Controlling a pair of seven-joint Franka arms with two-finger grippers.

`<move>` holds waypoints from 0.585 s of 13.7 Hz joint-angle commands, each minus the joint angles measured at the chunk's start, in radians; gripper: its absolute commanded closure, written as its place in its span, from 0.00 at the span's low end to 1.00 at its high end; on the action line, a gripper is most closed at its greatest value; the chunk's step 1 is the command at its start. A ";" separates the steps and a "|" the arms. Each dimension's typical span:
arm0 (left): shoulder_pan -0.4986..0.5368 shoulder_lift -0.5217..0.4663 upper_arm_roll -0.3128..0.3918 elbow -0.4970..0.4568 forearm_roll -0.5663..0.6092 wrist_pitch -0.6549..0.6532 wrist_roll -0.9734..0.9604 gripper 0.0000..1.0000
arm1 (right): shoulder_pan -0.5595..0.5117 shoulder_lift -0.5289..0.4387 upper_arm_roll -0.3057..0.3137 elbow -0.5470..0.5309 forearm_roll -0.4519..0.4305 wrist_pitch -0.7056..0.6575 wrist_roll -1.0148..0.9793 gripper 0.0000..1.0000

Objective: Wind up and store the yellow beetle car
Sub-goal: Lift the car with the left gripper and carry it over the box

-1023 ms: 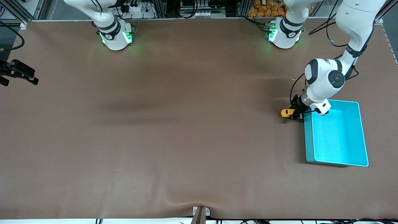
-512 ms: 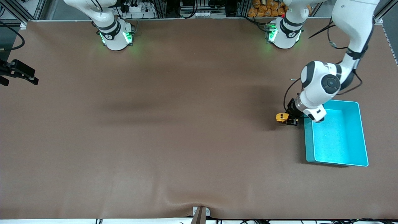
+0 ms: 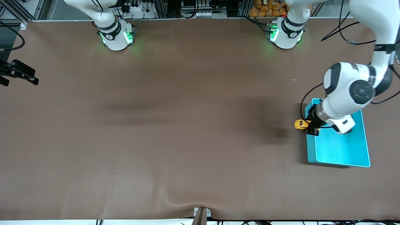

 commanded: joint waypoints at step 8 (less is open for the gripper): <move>0.205 0.014 0.001 0.074 -0.005 -0.041 0.742 1.00 | 0.008 -0.013 0.000 0.000 -0.026 -0.013 0.020 0.00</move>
